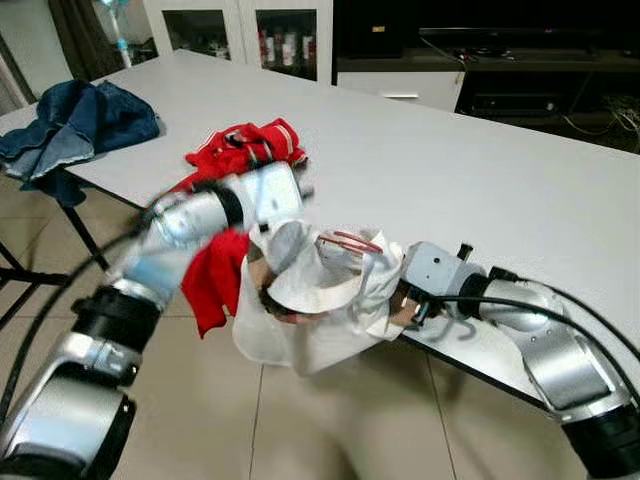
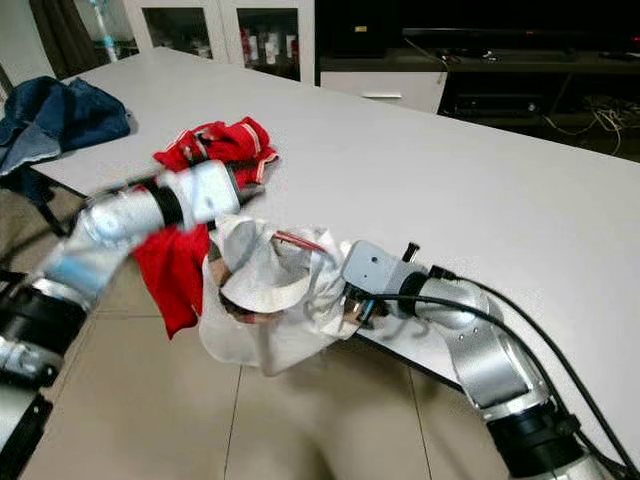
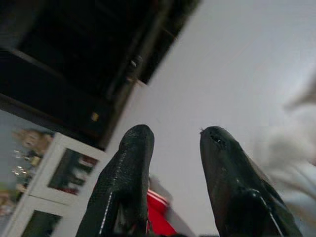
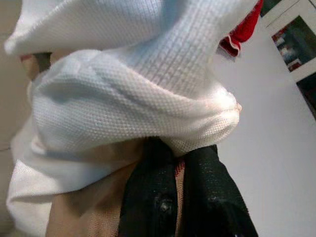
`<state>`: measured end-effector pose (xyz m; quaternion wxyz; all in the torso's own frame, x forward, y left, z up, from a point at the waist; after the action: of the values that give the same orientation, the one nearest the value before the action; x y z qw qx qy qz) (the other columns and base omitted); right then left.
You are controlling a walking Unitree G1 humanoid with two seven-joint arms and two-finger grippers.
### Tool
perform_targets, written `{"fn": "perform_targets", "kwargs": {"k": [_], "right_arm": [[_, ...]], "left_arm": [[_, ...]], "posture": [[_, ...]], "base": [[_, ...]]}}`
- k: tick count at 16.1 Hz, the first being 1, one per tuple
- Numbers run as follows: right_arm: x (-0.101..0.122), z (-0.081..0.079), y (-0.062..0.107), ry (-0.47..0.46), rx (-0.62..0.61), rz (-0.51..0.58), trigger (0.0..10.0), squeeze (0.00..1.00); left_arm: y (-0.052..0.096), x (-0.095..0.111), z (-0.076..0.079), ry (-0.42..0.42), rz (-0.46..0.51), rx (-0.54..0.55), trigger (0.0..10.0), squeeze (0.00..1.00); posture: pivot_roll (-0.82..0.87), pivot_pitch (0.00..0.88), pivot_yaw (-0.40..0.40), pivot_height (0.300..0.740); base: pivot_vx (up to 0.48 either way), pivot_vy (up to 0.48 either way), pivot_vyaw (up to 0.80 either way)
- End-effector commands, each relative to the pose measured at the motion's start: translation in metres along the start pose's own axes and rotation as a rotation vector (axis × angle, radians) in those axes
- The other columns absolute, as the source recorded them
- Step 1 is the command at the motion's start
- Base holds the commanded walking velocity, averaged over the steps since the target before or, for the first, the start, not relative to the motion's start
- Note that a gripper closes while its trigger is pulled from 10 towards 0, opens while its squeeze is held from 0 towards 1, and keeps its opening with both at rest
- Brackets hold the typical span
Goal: Hang hanger
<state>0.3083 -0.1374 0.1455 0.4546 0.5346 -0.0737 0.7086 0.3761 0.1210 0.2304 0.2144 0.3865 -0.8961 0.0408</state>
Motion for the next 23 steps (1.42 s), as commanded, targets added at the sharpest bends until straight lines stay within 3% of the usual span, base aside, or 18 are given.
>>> {"fn": "perform_targets", "kwargs": {"k": [1,2,3,4,5,6,7,8,9,10,11,14,17,23], "right_arm": [[-0.001,0.006,0.002,-0.044,-0.029,0.004,0.0,0.00],[-0.002,0.008,0.000,-0.097,-0.047,0.017,0.0,0.00],[0.001,0.014,0.000,-0.205,-0.091,0.058,0.0,0.00],[0.002,0.016,0.000,-0.240,-0.105,0.072,0.0,0.00],[0.010,0.020,0.000,-0.342,-0.142,0.142,0.0,0.00],[0.017,0.022,0.000,-0.412,-0.163,0.202,0.0,0.00],[0.024,0.024,0.001,-0.497,-0.188,0.275,4.3,0.00],[0.025,0.024,0.000,-0.534,-0.204,0.295,10.0,0.00],[0.025,0.025,0.000,-0.577,-0.223,0.313,10.0,0.00],[0.023,0.026,-0.001,-0.619,-0.242,0.327,10.0,0.00],[0.021,0.028,-0.001,-0.667,-0.258,0.346,10.0,0.00],[0.025,0.027,-0.001,-0.636,-0.251,0.361,10.0,0.00],[0.032,0.027,-0.001,-0.613,-0.234,0.379,10.0,0.00],[0.037,0.029,0.002,-0.592,-0.217,0.386,10.0,0.00]], "left_arm": [[0.004,-0.003,-0.007,0.023,-0.001,0.027,10.0,0.00],[0.008,-0.010,-0.012,0.079,-0.023,0.071,10.0,0.00],[0.013,-0.018,-0.022,0.229,-0.037,0.192,10.0,0.00],[0.014,-0.020,-0.025,0.281,-0.036,0.235,10.0,0.00],[0.019,-0.030,-0.034,0.491,-0.059,0.412,10.0,0.00],[0.023,-0.037,-0.032,0.602,-0.096,0.522,10.0,0.00],[0.028,-0.046,-0.015,0.727,-0.166,0.630,10.0,0.00],[0.030,-0.048,0.002,0.758,-0.202,0.633,10.0,0.00],[0.031,-0.049,0.023,0.799,-0.245,0.622,10.0,0.00],[0.035,-0.050,0.039,0.888,-0.279,0.636,10.0,0.00],[0.037,-0.047,0.051,0.924,-0.302,0.633,10.0,0.00],[0.037,-0.032,0.070,0.925,-0.321,0.599,10.0,0.00],[0.035,-0.021,0.075,0.915,-0.314,0.588,10.0,0.00],[0.033,-0.008,0.070,0.861,-0.289,0.589,10.0,0.00]], "posture": [[0.00,0.031,0.029,0.740],[0.00,0.032,0.030,0.740],[0.01,0.032,0.029,0.740],[0.01,0.032,0.029,0.740],[0.01,0.034,0.024,0.740],[0.02,0.036,0.020,0.740],[0.02,0.037,0.018,0.740],[0.02,0.039,0.015,0.740],[0.02,0.039,0.015,0.740],[0.03,0.041,0.011,0.740],[0.04,0.042,0.008,0.740],[0.04,0.042,0.008,0.740],[0.05,0.041,0.009,0.740],[0.05,0.047,0.004,0.740]], "base": [[0.000,0.000,0.00],[0.000,0.000,0.00],[0.000,0.000,0.00],[0.000,0.000,0.00],[0.000,0.000,0.00],[0.000,0.000,0.00],[0.000,0.000,0.00],[0.000,0.000,0.00],[0.000,0.000,0.00],[0.000,0.000,0.00],[0.000,0.000,0.00],[0.000,0.000,0.27],[0.000,0.000,0.80],[0.000,0.000,0.79]]}}
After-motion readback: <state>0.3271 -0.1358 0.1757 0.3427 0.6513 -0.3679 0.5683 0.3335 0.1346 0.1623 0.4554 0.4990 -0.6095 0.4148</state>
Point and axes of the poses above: a point about 5 cm out from each wrist's last joint towards the gripper, its own y axis pointing back from the gripper into the wrist, its own x axis along the axis of the wrist's last joint, z = x × y, the point moved 2 cm from there along -y, pointing out of the wrist towards the gripper, and after that the axes turned 11 degrees about -y, right-handed, at the moved point
